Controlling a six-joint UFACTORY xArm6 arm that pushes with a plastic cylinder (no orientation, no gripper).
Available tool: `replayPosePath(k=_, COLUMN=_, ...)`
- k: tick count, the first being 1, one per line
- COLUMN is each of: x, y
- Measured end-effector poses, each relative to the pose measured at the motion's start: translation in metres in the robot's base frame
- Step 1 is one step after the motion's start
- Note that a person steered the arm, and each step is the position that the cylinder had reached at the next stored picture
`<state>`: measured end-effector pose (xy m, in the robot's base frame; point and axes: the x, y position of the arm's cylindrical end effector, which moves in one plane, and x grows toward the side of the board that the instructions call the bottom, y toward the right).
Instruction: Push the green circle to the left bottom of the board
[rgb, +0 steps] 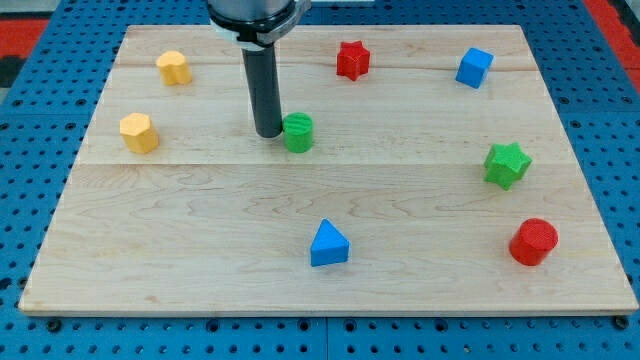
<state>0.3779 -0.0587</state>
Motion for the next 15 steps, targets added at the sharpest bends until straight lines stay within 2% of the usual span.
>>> replayPosePath(k=1, x=-0.047, y=0.001)
replayPosePath(k=2, x=-0.028, y=0.038)
replayPosePath(k=3, x=-0.006, y=0.05)
replayPosePath(k=4, x=0.006, y=-0.012)
replayPosePath(k=5, x=0.033, y=-0.023)
replayPosePath(k=6, x=-0.019, y=-0.007)
replayPosePath(k=7, x=0.037, y=0.02)
replayPosePath(k=9, x=0.068, y=-0.084)
replayPosePath(k=10, x=0.024, y=-0.057)
replayPosePath(k=11, x=0.054, y=-0.015)
replayPosePath(k=12, x=0.084, y=-0.058)
replayPosePath(k=13, x=0.092, y=-0.115)
replayPosePath(k=14, x=0.099, y=-0.128)
replayPosePath(k=15, x=0.136, y=-0.124)
